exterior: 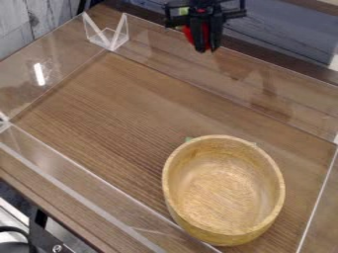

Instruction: Move the red object to the left side of the table

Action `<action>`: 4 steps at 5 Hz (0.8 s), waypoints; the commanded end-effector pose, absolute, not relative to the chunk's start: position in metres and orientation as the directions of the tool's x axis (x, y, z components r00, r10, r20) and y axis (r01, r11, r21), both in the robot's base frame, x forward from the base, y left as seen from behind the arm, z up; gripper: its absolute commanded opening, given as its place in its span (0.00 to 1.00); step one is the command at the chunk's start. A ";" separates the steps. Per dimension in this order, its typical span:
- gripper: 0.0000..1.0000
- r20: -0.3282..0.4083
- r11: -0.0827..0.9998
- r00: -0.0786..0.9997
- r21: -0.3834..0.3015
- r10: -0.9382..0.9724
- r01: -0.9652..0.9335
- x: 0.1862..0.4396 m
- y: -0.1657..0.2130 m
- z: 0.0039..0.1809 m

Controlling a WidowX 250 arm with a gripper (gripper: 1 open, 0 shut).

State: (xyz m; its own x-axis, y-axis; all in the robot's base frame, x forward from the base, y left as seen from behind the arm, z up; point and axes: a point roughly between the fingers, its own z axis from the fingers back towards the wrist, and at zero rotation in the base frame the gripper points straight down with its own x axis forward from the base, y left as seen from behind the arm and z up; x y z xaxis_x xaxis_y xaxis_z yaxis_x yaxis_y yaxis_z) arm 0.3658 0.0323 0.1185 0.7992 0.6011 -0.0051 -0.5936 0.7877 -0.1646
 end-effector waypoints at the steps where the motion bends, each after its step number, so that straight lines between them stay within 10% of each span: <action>1: 0.00 0.047 0.775 0.782 -0.182 0.622 -0.605 0.364 0.037 0.130; 4: 0.00 0.046 0.837 0.845 -0.170 0.533 -0.519 0.350 0.027 0.111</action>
State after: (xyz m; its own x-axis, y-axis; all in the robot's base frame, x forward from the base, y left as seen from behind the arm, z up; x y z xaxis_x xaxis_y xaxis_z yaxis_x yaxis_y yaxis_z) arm 0.3446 0.0282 0.0821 0.8397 0.5419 -0.0364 -0.5415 0.8301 -0.1330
